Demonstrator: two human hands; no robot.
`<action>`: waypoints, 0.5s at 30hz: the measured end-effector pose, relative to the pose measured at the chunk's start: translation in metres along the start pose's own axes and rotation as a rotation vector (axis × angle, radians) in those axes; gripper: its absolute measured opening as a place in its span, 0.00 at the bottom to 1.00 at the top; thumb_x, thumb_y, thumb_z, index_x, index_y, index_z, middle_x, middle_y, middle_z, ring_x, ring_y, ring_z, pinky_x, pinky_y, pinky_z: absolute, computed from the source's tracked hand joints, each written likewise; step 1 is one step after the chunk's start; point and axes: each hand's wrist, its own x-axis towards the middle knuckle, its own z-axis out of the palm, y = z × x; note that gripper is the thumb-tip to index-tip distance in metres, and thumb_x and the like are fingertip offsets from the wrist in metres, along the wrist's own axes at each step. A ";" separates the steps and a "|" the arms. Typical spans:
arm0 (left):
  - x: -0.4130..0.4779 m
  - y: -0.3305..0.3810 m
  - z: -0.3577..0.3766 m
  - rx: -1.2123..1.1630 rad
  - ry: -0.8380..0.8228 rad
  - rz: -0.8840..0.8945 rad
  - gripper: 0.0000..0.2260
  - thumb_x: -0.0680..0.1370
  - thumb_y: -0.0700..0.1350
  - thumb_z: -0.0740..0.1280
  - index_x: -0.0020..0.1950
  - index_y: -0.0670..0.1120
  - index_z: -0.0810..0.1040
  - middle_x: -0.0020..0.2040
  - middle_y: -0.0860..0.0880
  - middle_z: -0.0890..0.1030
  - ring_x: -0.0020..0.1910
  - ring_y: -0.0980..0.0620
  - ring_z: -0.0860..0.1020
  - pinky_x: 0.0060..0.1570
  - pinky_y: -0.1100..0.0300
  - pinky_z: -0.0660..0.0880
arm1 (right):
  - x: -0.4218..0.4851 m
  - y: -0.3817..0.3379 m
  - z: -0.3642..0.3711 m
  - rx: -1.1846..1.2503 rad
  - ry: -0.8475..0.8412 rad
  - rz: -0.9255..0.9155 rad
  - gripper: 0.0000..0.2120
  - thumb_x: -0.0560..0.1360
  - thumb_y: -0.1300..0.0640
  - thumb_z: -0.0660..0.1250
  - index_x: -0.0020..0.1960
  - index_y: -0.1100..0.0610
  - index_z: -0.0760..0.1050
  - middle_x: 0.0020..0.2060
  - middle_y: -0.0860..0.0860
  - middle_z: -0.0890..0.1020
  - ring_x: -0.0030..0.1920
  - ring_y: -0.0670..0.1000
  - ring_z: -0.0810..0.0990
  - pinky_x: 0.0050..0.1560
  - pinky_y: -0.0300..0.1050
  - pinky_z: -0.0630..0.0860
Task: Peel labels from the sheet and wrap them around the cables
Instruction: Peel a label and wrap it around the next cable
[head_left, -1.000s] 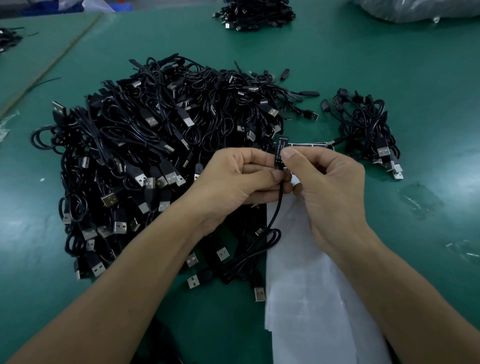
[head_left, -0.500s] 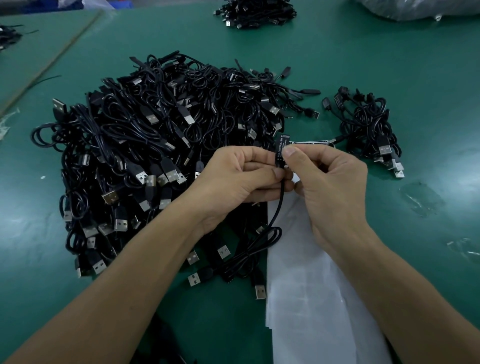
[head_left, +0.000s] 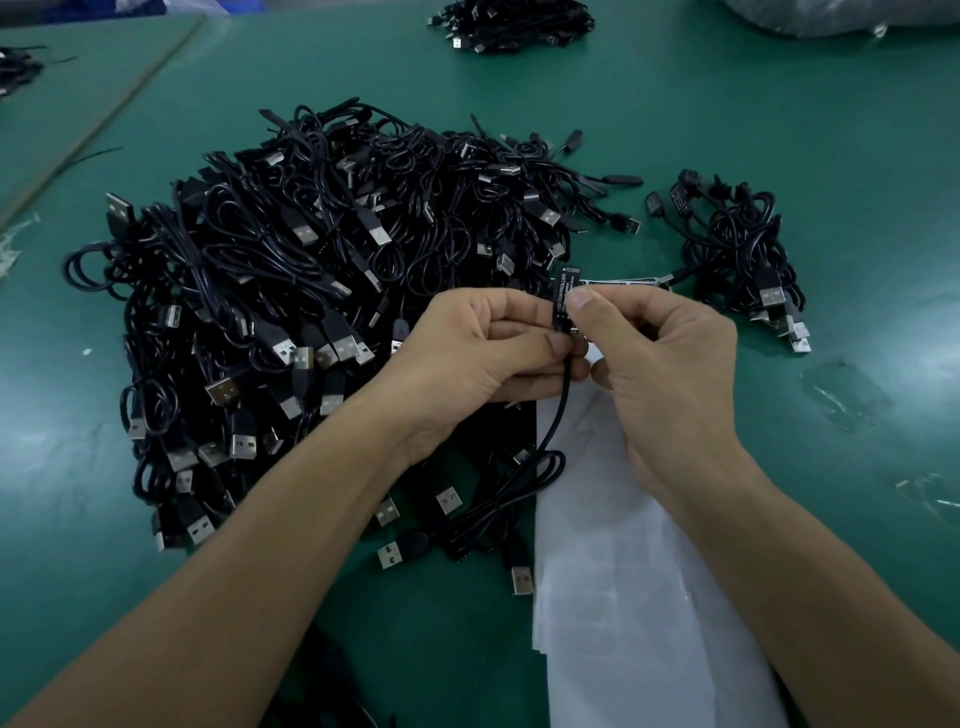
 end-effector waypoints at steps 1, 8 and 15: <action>0.000 0.000 0.000 -0.001 0.000 0.000 0.05 0.76 0.33 0.70 0.50 0.41 0.81 0.45 0.44 0.87 0.46 0.49 0.86 0.41 0.63 0.81 | 0.000 0.000 0.000 0.002 -0.001 0.001 0.06 0.76 0.61 0.73 0.40 0.54 0.83 0.26 0.43 0.79 0.27 0.40 0.74 0.30 0.32 0.72; 0.001 -0.001 -0.001 -0.001 -0.006 0.007 0.04 0.76 0.34 0.71 0.49 0.41 0.81 0.44 0.44 0.87 0.46 0.48 0.86 0.42 0.62 0.81 | 0.000 0.002 0.000 -0.023 0.001 -0.011 0.05 0.76 0.59 0.74 0.41 0.54 0.83 0.27 0.43 0.79 0.28 0.40 0.74 0.31 0.32 0.73; 0.000 -0.001 -0.001 0.004 -0.012 0.011 0.04 0.76 0.34 0.71 0.49 0.41 0.81 0.44 0.44 0.87 0.46 0.48 0.86 0.41 0.63 0.81 | 0.000 0.003 0.000 -0.011 0.007 -0.030 0.04 0.75 0.60 0.74 0.41 0.55 0.84 0.27 0.44 0.79 0.27 0.41 0.75 0.30 0.32 0.72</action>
